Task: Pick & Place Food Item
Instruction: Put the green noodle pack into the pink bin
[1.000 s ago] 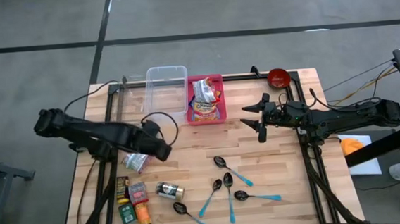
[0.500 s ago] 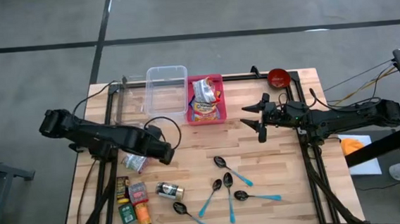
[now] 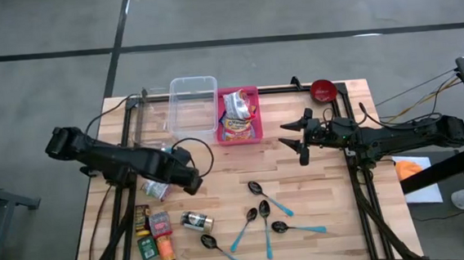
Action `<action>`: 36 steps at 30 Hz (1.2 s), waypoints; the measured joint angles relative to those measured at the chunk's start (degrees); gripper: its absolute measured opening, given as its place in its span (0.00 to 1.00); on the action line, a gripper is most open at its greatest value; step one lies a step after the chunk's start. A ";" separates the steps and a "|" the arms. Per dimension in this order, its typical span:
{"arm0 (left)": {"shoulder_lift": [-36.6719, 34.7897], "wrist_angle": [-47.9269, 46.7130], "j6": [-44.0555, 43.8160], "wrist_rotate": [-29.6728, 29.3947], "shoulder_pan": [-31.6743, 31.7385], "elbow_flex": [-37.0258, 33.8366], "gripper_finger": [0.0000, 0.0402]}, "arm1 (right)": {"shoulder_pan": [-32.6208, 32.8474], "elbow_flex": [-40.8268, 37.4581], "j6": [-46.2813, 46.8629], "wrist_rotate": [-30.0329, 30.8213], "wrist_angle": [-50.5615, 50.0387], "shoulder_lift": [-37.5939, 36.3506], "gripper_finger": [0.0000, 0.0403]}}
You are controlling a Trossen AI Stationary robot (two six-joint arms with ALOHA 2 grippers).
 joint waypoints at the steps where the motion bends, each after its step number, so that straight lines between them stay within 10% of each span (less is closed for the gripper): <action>1: 0.00 -0.30 0.37 -0.09 -0.17 -0.63 0.00 | 0.02 0.00 0.04 0.00 -0.01 0.00 0.58; 21: 0.00 5.43 13.62 2.97 0.20 -8.42 0.70 | 0.02 -0.02 0.03 0.00 -0.03 0.02 0.58; 36: 0.00 13.85 21.39 2.97 1.49 -16.49 0.76 | 0.01 -0.02 0.00 0.00 -0.05 0.02 0.58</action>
